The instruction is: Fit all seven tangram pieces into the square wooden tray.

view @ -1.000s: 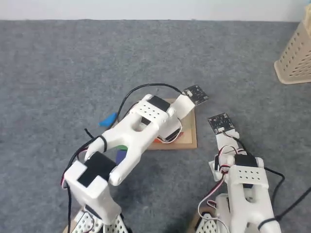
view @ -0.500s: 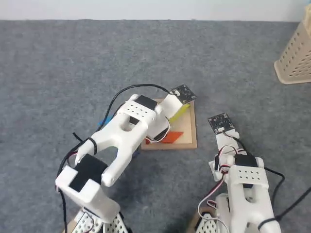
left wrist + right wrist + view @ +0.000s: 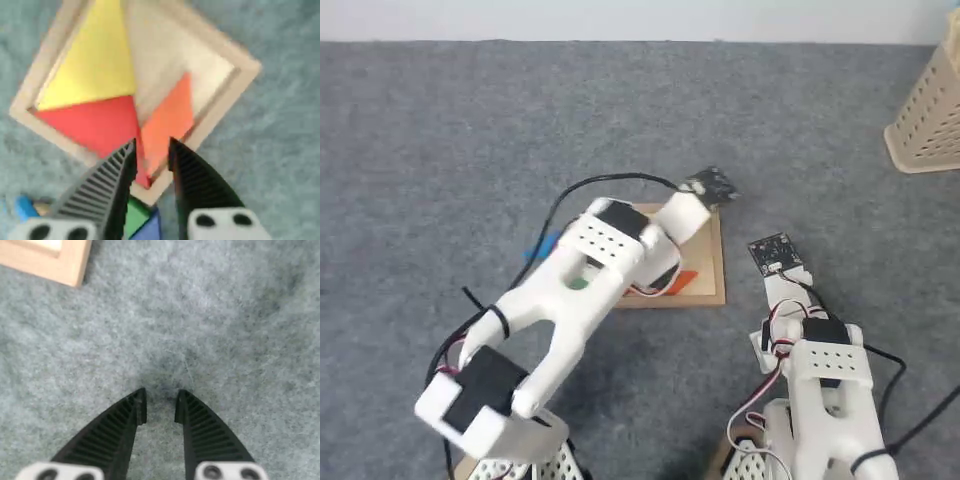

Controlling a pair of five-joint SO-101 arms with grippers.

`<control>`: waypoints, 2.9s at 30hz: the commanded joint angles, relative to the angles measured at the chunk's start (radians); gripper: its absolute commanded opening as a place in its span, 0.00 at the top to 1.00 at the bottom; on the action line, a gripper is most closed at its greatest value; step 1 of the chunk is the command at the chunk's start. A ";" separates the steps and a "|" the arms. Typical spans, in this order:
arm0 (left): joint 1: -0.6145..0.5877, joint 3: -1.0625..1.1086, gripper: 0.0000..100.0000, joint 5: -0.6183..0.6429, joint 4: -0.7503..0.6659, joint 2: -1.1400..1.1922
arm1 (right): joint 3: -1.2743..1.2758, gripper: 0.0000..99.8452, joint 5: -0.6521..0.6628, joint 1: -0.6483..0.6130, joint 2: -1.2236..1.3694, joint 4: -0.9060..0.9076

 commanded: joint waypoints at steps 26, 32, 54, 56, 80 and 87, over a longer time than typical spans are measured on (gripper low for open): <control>-0.605 0.105 0.83 0.293 0.063 -0.101 | 0.000 0.90 0.009 0.015 -0.028 -0.019; -0.605 0.148 0.83 0.344 -0.038 -0.100 | 0.000 0.90 0.009 0.015 -0.028 -0.018; -0.516 0.010 0.83 0.433 -0.068 0.226 | 0.000 0.90 0.009 0.015 -0.028 -0.018; -0.511 0.001 0.84 0.431 -0.060 0.229 | 0.000 0.90 0.009 0.015 -0.028 -0.018; -0.164 -0.240 0.98 0.169 0.184 -0.003 | 0.000 0.90 0.009 0.015 -0.027 -0.018; 0.005 -0.407 0.98 0.003 0.183 0.222 | 0.000 0.90 0.006 0.019 -0.027 -0.018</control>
